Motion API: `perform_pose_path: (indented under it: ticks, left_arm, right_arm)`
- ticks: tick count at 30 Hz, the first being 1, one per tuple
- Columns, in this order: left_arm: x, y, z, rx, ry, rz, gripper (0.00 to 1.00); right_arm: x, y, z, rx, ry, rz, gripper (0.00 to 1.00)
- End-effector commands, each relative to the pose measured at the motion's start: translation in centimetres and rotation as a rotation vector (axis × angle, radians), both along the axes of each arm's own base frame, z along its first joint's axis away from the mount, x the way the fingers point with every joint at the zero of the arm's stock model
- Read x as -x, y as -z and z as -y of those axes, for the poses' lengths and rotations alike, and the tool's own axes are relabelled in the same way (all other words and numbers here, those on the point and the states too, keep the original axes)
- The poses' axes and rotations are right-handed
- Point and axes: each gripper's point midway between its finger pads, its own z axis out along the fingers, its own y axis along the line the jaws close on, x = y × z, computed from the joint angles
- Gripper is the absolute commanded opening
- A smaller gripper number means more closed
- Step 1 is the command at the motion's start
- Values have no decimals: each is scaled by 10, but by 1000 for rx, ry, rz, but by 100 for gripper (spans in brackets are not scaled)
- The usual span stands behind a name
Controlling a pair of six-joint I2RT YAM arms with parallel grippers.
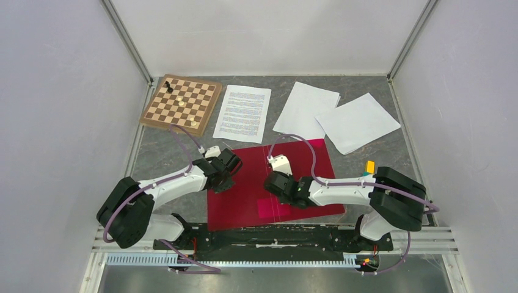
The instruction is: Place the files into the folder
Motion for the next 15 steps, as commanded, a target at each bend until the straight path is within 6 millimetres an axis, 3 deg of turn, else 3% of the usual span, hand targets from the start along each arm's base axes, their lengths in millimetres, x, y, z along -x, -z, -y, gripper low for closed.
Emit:
perform_pose_path:
  ticks: [1,9,15]
  left_arm:
    - [16,16,-22,-97,-13,-66,2]
    - [19,23,-7,-36,45,-99,2]
    - [19,22,-6,-28,49,-95,2]
  right_arm:
    - [11,12,36,115,22,-36,8]
    - [-15,-55,-17,-126,-32,105,30]
    - [-22,-44,-27,-46,-54,93,30]
